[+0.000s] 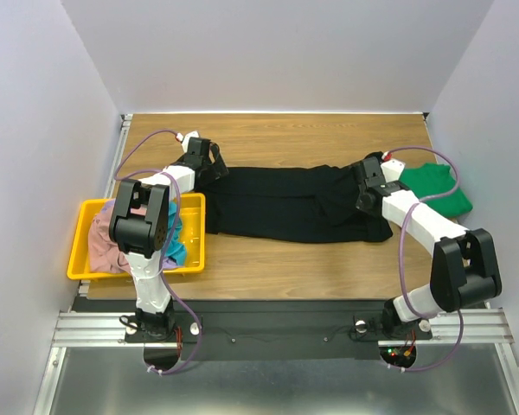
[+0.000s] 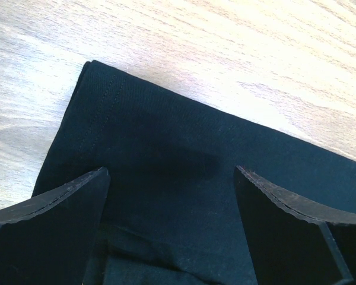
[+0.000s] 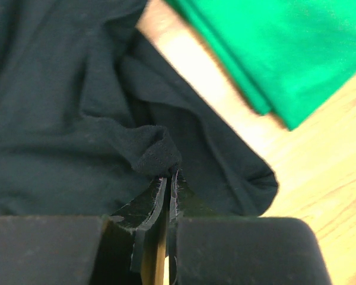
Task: Fold and stack the t-shirts
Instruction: Fold the tshirt
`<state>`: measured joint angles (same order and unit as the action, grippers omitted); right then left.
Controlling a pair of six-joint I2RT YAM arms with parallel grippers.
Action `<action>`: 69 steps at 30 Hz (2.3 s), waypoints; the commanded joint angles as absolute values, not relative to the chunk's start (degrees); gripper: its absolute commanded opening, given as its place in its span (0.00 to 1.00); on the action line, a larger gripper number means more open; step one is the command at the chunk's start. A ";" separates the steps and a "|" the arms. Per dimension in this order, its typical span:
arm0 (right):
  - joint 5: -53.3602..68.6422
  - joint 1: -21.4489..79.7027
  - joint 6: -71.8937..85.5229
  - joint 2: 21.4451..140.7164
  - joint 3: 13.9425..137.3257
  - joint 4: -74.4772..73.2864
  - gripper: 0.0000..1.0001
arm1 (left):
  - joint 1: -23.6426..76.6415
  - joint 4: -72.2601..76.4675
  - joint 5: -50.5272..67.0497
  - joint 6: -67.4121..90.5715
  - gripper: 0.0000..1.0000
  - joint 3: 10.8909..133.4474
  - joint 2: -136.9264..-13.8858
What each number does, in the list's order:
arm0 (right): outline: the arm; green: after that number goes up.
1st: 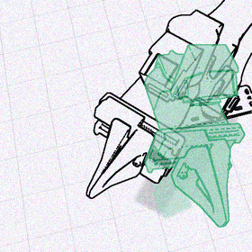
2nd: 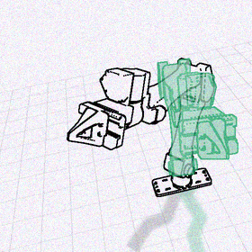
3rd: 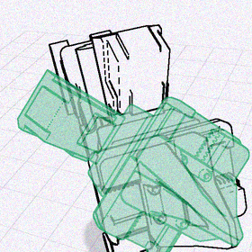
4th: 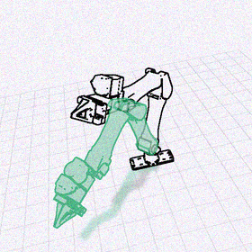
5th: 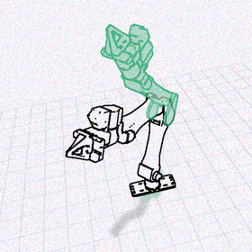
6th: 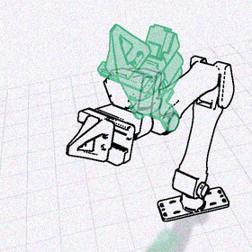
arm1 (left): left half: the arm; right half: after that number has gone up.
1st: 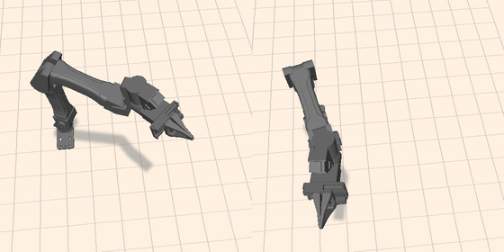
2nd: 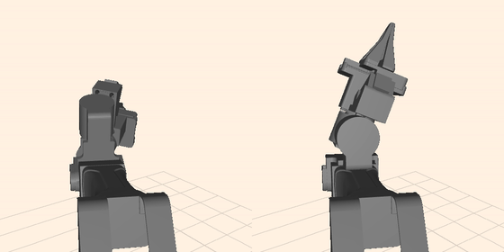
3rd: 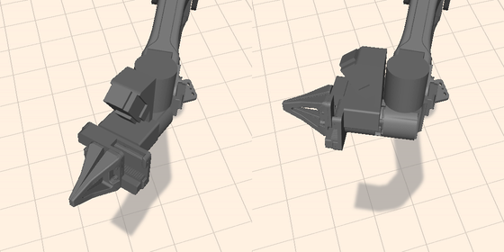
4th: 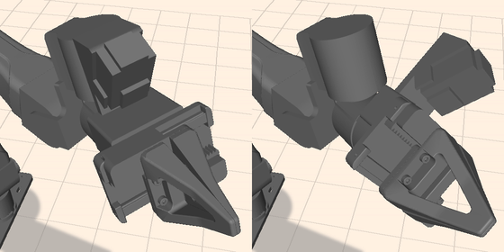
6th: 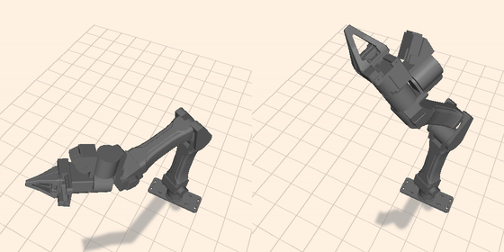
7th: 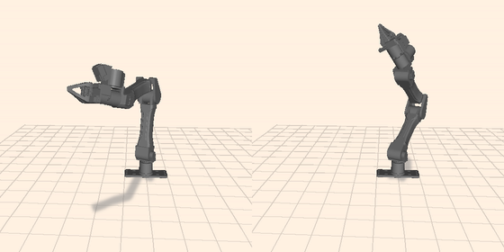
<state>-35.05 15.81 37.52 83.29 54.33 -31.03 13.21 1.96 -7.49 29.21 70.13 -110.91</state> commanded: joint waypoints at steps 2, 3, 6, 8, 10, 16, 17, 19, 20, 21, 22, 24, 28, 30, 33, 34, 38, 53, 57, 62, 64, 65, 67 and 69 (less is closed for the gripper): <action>-27.88 15.64 37.97 79.55 57.66 -31.46 0.02 | 12.13 -0.26 -7.82 28.57 0.99 68.38 -110.30; -26.99 15.64 38.40 78.67 57.57 -31.46 0.02 | 12.22 -0.35 -7.65 28.56 0.98 68.47 -110.13; -25.66 15.64 40.69 73.31 56.17 -32.34 0.02 | 12.13 -0.26 -7.73 28.56 0.98 68.47 -109.95; -26.28 15.64 41.92 71.63 54.67 -33.13 0.02 | 12.13 -0.35 -7.65 28.56 0.98 68.47 -109.95; -26.80 15.64 43.32 70.93 52.84 -33.83 0.02 | 12.13 -0.26 -7.56 28.48 0.98 68.47 -110.04; -25.75 15.65 45.44 72.50 48.35 -33.84 0.06 | 12.13 -0.26 -7.56 28.48 0.98 68.38 -109.86; -25.93 15.64 45.87 72.86 47.82 -33.84 0.06 | 12.13 -0.35 -7.56 28.48 0.98 68.38 -109.86; -24.18 15.73 46.84 73.73 46.59 -33.75 0.07 | 12.13 -0.26 -7.65 28.56 0.99 68.47 -109.95; -23.30 15.65 47.11 73.91 45.54 -33.75 0.11 | 12.13 -0.35 -7.73 28.56 0.98 68.55 -110.04; -22.68 15.64 47.11 74.09 45.18 -33.84 0.15 | 12.13 -0.44 -7.82 28.56 0.98 68.64 -110.04; -22.94 15.64 46.94 73.92 44.91 -33.84 0.18 | 12.13 -0.53 -7.91 28.65 0.98 68.64 -110.04; -24.69 15.64 46.15 73.22 45.00 -34.10 0.26 | 12.13 -0.61 -7.82 28.65 0.98 68.64 -109.95; -20.22 15.64 40.18 70.41 50.09 -35.94 1.00 | 12.13 -0.79 -7.91 28.83 0.98 68.73 -109.78; -18.03 15.64 37.71 67.68 52.80 -36.04 1.00 | 12.13 -0.97 -7.56 29.00 0.98 68.99 -109.43; -19.07 15.56 35.34 66.09 55.71 -35.60 1.00 | 12.22 -1.05 -7.38 29.27 0.98 69.34 -108.46; -20.03 15.64 35.16 66.35 57.11 -34.81 1.00 | 12.30 -1.05 -6.60 29.44 0.99 69.69 -107.85; -22.14 15.64 34.80 71.96 60.37 -32.35 1.00 | 13.44 -1.40 -6.06 29.62 0.99 70.66 -106.09; -21.80 12.48 37.62 98.42 59.32 -24.44 1.00 | 19.42 -3.87 -5.89 29.09 0.99 75.24 -105.81; -20.40 12.39 36.39 106.15 63.71 -22.68 1.00 | 20.74 -3.87 -5.71 29.53 0.98 73.92 -108.36; -16.62 12.30 31.31 118.11 75.37 -21.71 1.00 | 22.15 -3.60 -5.71 30.41 0.98 70.15 -109.34; -16.44 12.30 28.84 121.45 79.69 -21.62 1.00 | 22.76 -3.43 -5.71 31.37 0.98 68.48 -108.90; -16.52 12.22 25.96 124.77 85.11 -21.62 1.00 | 23.89 -3.08 -5.54 32.16 0.98 66.64 -108.37; -15.22 12.04 22.87 128.31 90.50 -21.62 1.00 | 25.39 -2.64 -5.27 33.39 0.98 64.78 -107.84; -11.72 11.69 18.91 132.70 97.77 -21.71 1.00 | 27.93 -2.37 -3.96 35.32 0.98 61.98 -107.32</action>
